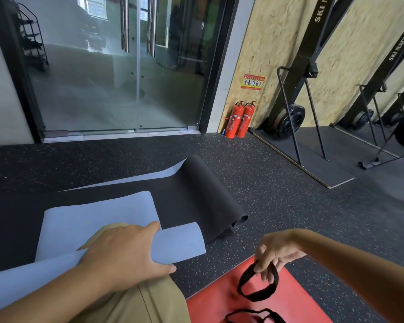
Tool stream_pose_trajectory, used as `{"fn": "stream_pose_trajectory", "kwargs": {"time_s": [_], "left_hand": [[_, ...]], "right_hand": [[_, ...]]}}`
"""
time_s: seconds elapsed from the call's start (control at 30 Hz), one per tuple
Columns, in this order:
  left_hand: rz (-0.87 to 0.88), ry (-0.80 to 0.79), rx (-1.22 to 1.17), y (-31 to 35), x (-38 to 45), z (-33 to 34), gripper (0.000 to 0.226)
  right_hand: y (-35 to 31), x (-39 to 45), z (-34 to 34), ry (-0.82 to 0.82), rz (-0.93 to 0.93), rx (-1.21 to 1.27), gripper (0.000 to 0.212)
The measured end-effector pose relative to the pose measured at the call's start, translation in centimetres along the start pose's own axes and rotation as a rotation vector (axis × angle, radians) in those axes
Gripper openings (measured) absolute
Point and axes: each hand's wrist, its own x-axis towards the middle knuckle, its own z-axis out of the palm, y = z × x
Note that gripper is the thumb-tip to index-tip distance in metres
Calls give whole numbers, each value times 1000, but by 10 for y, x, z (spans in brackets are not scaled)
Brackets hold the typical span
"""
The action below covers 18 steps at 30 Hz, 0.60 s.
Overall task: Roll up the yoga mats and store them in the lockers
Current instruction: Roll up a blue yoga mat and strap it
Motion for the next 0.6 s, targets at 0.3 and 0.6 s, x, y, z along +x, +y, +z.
{"fn": "stream_pose_trajectory", "kwargs": {"time_s": [0.3,0.6], "left_hand": [[2,-17,-2,0,2,1,68],[-13,-31,0,1,7,1,75]], "right_hand": [[-7,21,29,-102,-373,760,15],[-33,28,82,-207,-679,1245,26]]}}
